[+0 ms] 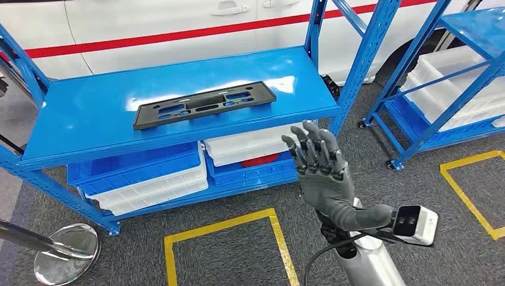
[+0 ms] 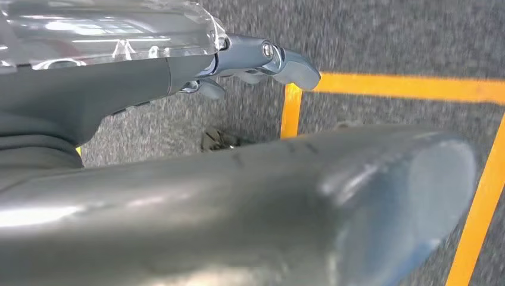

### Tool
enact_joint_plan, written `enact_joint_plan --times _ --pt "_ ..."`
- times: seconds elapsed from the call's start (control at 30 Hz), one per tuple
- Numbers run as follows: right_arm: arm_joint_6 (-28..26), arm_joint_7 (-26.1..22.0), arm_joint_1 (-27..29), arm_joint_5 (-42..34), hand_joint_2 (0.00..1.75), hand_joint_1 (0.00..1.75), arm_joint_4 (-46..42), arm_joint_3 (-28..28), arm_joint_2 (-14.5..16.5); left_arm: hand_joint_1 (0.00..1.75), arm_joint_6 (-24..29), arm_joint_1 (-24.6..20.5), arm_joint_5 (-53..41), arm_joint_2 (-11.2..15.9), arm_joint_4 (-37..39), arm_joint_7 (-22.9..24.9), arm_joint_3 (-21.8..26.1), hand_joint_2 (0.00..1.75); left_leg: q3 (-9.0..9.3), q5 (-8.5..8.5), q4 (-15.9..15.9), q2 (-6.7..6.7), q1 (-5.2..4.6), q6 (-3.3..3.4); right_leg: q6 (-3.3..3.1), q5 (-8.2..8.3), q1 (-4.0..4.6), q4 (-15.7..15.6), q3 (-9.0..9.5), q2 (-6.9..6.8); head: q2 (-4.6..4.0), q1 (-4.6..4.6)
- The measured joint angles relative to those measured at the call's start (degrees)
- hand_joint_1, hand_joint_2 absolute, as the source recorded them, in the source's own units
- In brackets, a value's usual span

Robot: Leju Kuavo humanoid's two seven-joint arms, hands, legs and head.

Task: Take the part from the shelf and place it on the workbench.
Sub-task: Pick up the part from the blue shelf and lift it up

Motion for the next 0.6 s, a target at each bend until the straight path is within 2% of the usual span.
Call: enact_joint_plan --times 0.03,0.1,0.13,0.2,0.23,0.27,0.3,0.4,0.47,0.53,0.57,0.6 --pt "-0.11 0.24 0.0 0.3 0.0 0.0 0.53 0.41 0.0 0.0 -0.02 0.05 0.04 0.0 0.0 -0.03 0.0 0.0 -0.8 -0.42 1.61 -0.02 0.07 -0.11 -0.01 -0.01 0.0 0.03 -0.01 0.07 0.0 0.0" --pt "-0.39 0.94 0.0 1.27 0.0 0.0 2.0 1.59 0.0 0.0 -0.12 0.2 0.19 0.0 0.0 -0.19 0.01 0.0 -1.69 -0.08 3.16 -0.07 0.32 -0.4 0.04 -0.06 -0.04 0.11 0.01 0.32 0.0 0.0" --pt "-0.53 1.24 0.02 2.01 0.0 0.0 2.92 2.36 -0.01 0.0 -0.17 0.27 0.29 0.0 0.0 -0.34 0.02 0.0 -1.1 1.3 1.69 -0.07 0.52 -0.57 0.16 -0.13 -0.12 0.23 0.05 0.51 0.0 0.0" --pt "-0.95 1.52 0.12 3.59 0.0 0.0 4.66 3.93 -0.02 0.0 -0.3 0.34 0.42 0.0 0.0 -0.66 0.07 0.0 2.4 5.23 -5.86 -0.18 0.97 -0.98 0.72 -0.5 -0.31 0.79 0.03 0.9 0.0 0.0" --pt "-1.14 1.57 0.2 4.2 0.0 0.0 5.38 4.61 -0.04 0.0 -0.38 0.35 0.43 -0.03 0.01 -0.75 0.09 0.0 3.95 6.51 -9.23 -0.39 1.07 -0.92 1.09 -0.74 -0.31 1.26 -0.11 1.09 0.0 0.01" --pt "-1.26 1.62 0.26 4.6 0.0 0.0 5.95 5.18 -0.05 0.0 -0.47 0.37 0.43 -0.05 0.03 -0.79 0.12 0.0 4.87 7.1 -11.32 -0.57 1.09 -0.72 1.46 -0.89 -0.25 1.63 -0.31 1.24 0.0 0.01" --pt "-1.29 1.7 0.32 4.8 0.0 0.0 6.38 5.6 -0.07 0.0 -0.54 0.41 0.43 -0.08 0.04 -0.79 0.14 0.0 5.11 7.03 -11.99 -0.74 0.98 -0.33 1.78 -0.94 -0.19 1.85 -0.48 1.35 0.0 0.01" --pt "-1.31 1.9 0.42 4.96 0.0 0.0 7.35 6.35 -0.15 0.0 -0.64 0.47 0.43 -0.12 0.07 -0.83 0.15 0.0 4.95 7.29 -12.11 -0.69 0.69 1.09 2.54 -1.29 -0.42 2.28 -0.78 1.39 0.0 0.01" --pt "-1.32 1.95 0.43 5.16 0.0 0.0 7.83 6.68 -0.26 0.0 -0.67 0.43 0.43 -0.13 0.07 -0.93 0.15 0.0 4.91 7.47 -12.27 -0.59 0.68 1.81 2.88 -3.74 -0.52 6.16 -2.5 1.13 0.0 0.02" --pt "-1.31 1.97 0.58 5.8 0.0 0.0 8.48 7.12 -0.43 0.0 -0.72 0.47 0.43 -0.11 0.07 -1.13 0.15 0.0 4.75 7.5 -12.27 -0.53 0.41 2.21 2.96 -7.44 -0.47 14.14 -6.36 0.93 0.0 0.02" --pt "-1.3 1.92 0.75 6.28 0.0 0.0 8.95 7.47 -0.55 0.0 -0.76 0.51 0.42 -0.1 0.07 -1.26 0.15 0.0 4.69 7.5 -12.26 -0.5 0.21 2.31 2.88 -8.5 -0.41 17.57 -8.12 0.93 0.0 0.02" --pt "-1.31 1.78 0.94 6.79 0.0 0.0 9.52 7.89 -0.64 0.0 -0.79 0.58 0.4 -0.1 0.07 -1.38 0.15 0.0 4.68 7.5 -12.26 -0.49 0.0 2.38 2.67 -8.51 -0.32 19.15 -9.02 0.93 0.0 0.02"
